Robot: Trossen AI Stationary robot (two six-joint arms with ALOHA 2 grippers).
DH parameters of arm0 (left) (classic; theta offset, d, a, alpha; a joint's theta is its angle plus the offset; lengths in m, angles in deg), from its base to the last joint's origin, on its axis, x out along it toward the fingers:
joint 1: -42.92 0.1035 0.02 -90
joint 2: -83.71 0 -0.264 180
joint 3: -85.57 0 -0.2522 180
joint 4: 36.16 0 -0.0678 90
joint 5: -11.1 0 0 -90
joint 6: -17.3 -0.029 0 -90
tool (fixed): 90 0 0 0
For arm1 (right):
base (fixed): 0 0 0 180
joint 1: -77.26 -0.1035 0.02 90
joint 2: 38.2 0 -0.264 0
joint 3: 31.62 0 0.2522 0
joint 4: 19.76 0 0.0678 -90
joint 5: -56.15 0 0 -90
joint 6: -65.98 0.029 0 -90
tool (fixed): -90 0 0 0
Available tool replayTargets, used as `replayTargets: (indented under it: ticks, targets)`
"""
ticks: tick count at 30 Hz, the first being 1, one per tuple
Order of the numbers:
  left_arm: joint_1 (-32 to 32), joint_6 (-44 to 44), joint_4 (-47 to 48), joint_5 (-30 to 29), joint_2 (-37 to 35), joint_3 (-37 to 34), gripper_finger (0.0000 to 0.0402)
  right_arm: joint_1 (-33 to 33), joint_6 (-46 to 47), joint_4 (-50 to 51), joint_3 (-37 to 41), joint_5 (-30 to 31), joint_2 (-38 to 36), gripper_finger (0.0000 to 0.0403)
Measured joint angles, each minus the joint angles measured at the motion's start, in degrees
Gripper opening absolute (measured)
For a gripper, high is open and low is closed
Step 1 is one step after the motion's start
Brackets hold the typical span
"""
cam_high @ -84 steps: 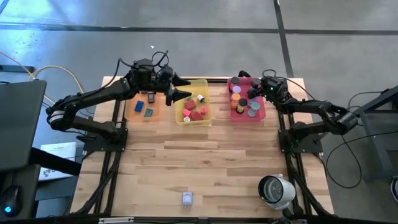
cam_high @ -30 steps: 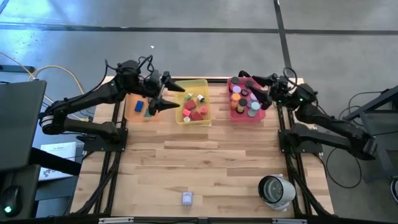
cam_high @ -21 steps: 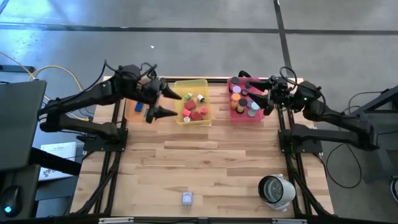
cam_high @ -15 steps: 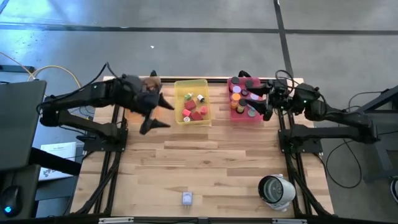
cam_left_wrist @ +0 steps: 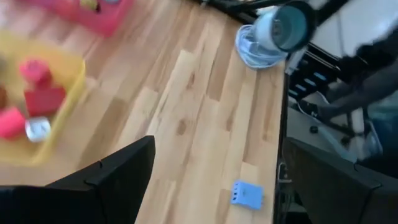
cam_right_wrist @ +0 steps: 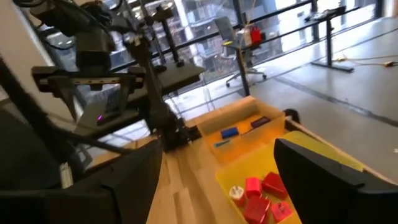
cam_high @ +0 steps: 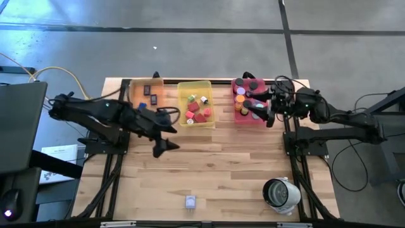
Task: Pick & Place Office items
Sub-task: Put the purple charger adapter into the yellow bin
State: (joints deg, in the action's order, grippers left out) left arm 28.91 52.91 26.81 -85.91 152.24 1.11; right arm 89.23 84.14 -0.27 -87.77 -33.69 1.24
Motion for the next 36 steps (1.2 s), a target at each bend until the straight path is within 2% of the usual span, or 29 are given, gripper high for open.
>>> replayTargets:
  ticks: [3, 7, 11, 13, 15, 18, 23, 25, 28, 34, 36]
  targets:
    - [-0.5, 7.7, 0.1, -1.9, 2.8, 0.0, 0.0344, 0.0, 0.0, 1.0, 0.0, -1.5, 0.0, 0.0299]
    - [-1.8, 10.2, -1.9, -0.1, 6.8, 0.0, 0.0344, 0.0, 0.0, 1.1, 0.0, -3.8, 0.0, 0.0299]
    - [-2.9, 25.7, -2.8, -4.6, 11.2, 0.0, 0.0344, 0.0, 0.0, 1.2, 0.0, -6.4, 0.0, 0.0299]
    - [-2.2, 33.0, -3.1, -4.0, 13.1, 0.0, 0.0344, 0.0, 0.8, 1.2, 0.0, -7.5, 0.0, 0.0299]
    - [-1.6, 39.5, -3.1, 1.5, 14.7, -0.1, 0.0344, 0.0, 1.6, 1.2, 0.0, -8.5, 0.0, 0.0299]
    - [-1.6, 44.6, -5.0, 13.8, 17.4, -0.1, 0.0344, 0.0, 1.7, 1.2, 0.0, -10.3, 0.0, 0.0299]
    - [-5.7, 55.3, -8.4, 27.7, 22.0, -0.1, 0.0344, 0.0, 4.1, 1.4, 0.0, -15.7, 0.0, 0.0299]
    - [-7.4, 60.6, -8.0, 30.4, 23.1, -0.1, 0.0344, 0.0, 4.4, 1.7, 0.0, -17.8, 0.0, 0.0299]
    - [-10.4, 67.4, -8.2, 24.7, 24.0, -0.1, 0.0344, 0.0, 4.5, 2.5, 0.0, -19.8, 0.0, 0.0299]
    - [-17.2, 80.5, -8.3, 3.9, 24.0, -0.1, 0.0344, 0.0, 4.5, 4.3, 0.0, -20.5, 0.0, 0.0299]
    - [-19.2, 83.0, -8.3, -0.3, 24.1, -0.1, 0.0344, 0.0, 4.5, 4.3, 0.0, -21.2, 0.0, 0.0299]
